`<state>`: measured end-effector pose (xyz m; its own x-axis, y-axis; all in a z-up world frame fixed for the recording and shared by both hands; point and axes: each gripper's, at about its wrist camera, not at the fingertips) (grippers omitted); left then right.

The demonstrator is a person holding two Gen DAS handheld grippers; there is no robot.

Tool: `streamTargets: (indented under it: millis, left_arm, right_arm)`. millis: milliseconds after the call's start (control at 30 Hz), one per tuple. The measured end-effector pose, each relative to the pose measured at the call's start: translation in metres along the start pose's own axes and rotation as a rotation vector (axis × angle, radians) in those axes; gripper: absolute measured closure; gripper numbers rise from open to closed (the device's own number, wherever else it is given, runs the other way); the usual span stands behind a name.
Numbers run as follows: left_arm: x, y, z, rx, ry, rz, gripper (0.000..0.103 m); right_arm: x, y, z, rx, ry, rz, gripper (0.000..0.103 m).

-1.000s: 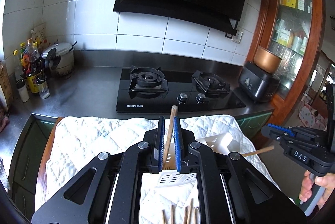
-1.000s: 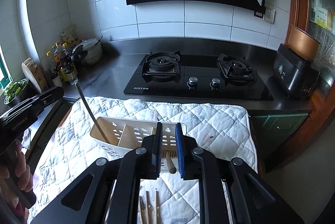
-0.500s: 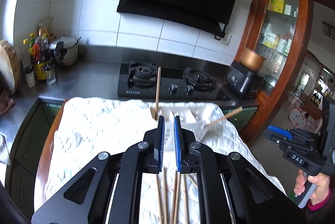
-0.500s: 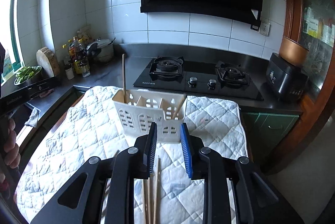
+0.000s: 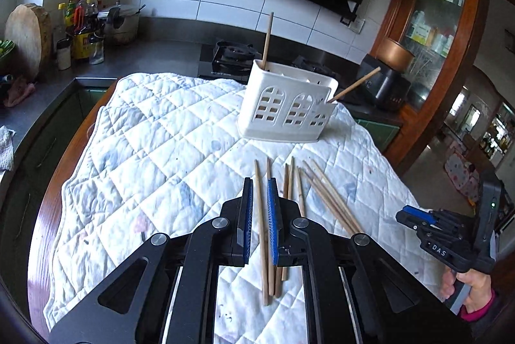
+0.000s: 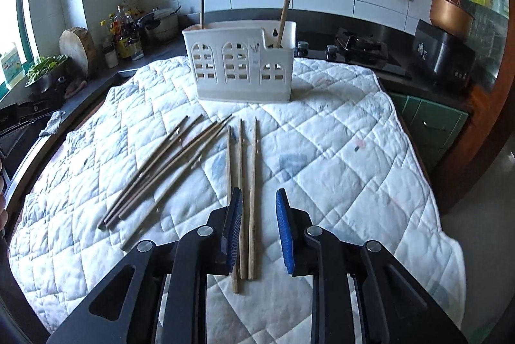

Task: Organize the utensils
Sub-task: 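Close the left tool on another chopstick while the right tool grasps a chopstick too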

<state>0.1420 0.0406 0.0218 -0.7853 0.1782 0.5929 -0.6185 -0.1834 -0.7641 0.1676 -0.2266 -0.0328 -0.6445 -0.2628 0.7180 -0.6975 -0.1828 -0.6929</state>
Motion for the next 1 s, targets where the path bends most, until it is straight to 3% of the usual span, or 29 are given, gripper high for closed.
streamTargets:
  millis: [400,1000]
  left_arm:
    - [-0.008,0.059,-0.015,0.029,-0.032,-0.077,0.094]
    - [-0.034,0.088,-0.004,0.029,0.014,-0.175,0.094]
  right_arm:
    - [-0.033,0.035,-0.004,0.005,0.003,-0.079,0.092]
    - [-0.052,0.038,-0.003,0.012,0.022,-0.110,0.094]
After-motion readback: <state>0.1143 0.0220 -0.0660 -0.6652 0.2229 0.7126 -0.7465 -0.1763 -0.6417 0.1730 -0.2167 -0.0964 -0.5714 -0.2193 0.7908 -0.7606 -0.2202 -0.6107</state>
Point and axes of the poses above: each gripper's, at about its wrist camera, not at the fingertips, and x roughly against the way its jaws point, z to its right, y to its underside, and after that the axes turned 1 degree about -y, right-handed
